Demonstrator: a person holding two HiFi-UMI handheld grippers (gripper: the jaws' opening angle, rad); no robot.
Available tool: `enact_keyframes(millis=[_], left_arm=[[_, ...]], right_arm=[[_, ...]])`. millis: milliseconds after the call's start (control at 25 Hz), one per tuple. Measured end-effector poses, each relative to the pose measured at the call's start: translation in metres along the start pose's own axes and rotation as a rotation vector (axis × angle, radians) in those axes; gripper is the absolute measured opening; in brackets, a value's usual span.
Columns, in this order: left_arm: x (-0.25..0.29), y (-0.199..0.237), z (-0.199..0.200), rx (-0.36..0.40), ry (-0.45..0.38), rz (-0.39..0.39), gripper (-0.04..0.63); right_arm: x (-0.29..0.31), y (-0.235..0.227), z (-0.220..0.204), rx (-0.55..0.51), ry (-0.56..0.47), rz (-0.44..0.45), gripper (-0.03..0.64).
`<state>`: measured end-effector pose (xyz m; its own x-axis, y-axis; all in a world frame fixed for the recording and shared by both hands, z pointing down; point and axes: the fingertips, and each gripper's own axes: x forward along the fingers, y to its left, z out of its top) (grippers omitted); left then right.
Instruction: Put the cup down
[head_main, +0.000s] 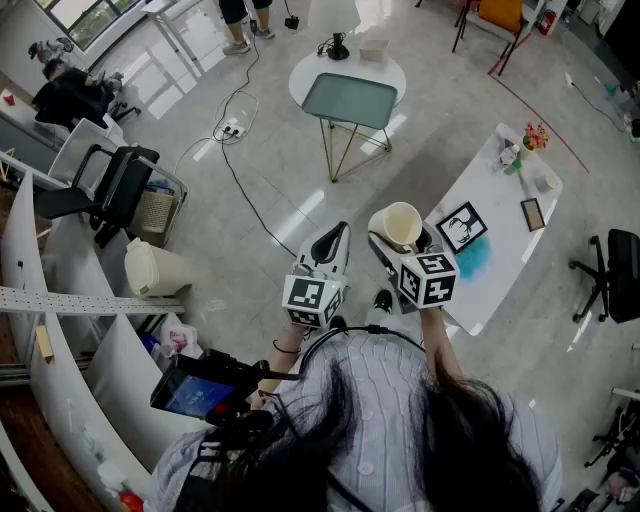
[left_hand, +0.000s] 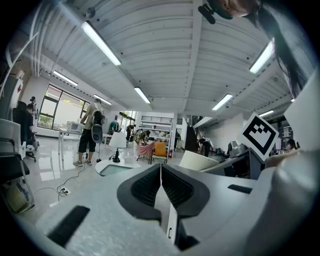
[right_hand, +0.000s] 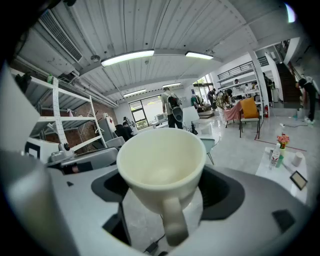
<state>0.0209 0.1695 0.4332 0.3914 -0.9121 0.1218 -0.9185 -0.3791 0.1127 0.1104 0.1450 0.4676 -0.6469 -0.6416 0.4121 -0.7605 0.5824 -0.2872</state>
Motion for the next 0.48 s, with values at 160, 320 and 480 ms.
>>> enact_keyframes(millis=[160, 320, 480], left_arm=[[0.01, 0.001, 0.0, -0.004, -0.001, 0.004, 0.018], [0.018, 0.0, -0.002, -0.004, 0.006, 0.005, 0.018], [0.028, -0.002, -0.003, -0.004, 0.007, 0.007, 0.018]], right_arm=[[0.003, -0.009, 0.004, -0.001, -0.002, 0.001, 0.397], [0.005, -0.015, 0.007, -0.004, -0.002, 0.008, 0.399], [0.008, -0.023, 0.011, 0.0, -0.011, 0.022, 0.399]])
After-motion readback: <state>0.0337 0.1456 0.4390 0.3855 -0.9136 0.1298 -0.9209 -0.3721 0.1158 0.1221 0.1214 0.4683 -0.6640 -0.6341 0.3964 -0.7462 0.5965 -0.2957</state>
